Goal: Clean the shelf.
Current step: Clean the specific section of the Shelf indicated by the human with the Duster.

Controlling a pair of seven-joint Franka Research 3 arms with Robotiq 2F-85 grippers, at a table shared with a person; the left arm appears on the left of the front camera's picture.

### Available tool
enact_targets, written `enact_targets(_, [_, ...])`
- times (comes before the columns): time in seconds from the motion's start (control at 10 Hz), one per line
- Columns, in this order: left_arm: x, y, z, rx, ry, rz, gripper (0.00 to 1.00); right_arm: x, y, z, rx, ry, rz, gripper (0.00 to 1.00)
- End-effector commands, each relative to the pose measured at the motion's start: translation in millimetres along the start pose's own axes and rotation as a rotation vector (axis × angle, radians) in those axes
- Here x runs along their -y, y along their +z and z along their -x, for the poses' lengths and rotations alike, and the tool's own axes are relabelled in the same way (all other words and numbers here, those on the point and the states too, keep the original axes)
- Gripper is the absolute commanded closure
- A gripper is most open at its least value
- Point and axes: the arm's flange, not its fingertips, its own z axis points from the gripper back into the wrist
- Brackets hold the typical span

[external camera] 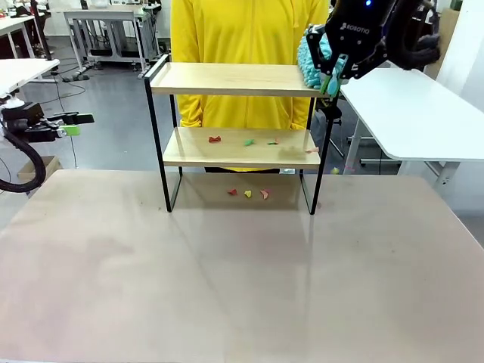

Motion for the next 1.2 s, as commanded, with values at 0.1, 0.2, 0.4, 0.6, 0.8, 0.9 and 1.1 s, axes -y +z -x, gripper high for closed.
enact_targets(0.1, [2, 0, -3, 0.001, -0.004, 0.003, 0.0, 0, 0, 0, 0.0, 0.0, 0.0, 0.86])
enact_targets(0.2, [2, 0, -3, 0.001, -0.004, 0.003, 0.0, 3, 22, -1, 0.002, 0.052, -0.103, 0.86])
enact_targets(0.4, [2, 0, -3, 0.001, -0.004, 0.003, 0.0, 32, 72, -9, 0.03, 0.176, -0.234, 0.86])
enact_targets(0.6, [2, 0, -3, 0.001, -0.004, 0.003, 0.0, 52, 105, -7, 0.0, 0.366, -0.305, 0.86])
enact_targets(0.8, [2, 0, -3, 0.001, -0.004, 0.003, 0.0, 62, 114, 8, -0.04, 0.628, -0.356, 0.86])
enact_targets(0.9, [2, 0, -3, 0.001, -0.004, 0.003, 0.0, 72, 113, 19, -0.059, 0.804, -0.383, 0.86])
enact_targets(1.1, [2, 0, -3, 0.001, -0.004, 0.003, 0.0, 95, 102, 39, -0.084, 1.046, -0.375, 0.86])
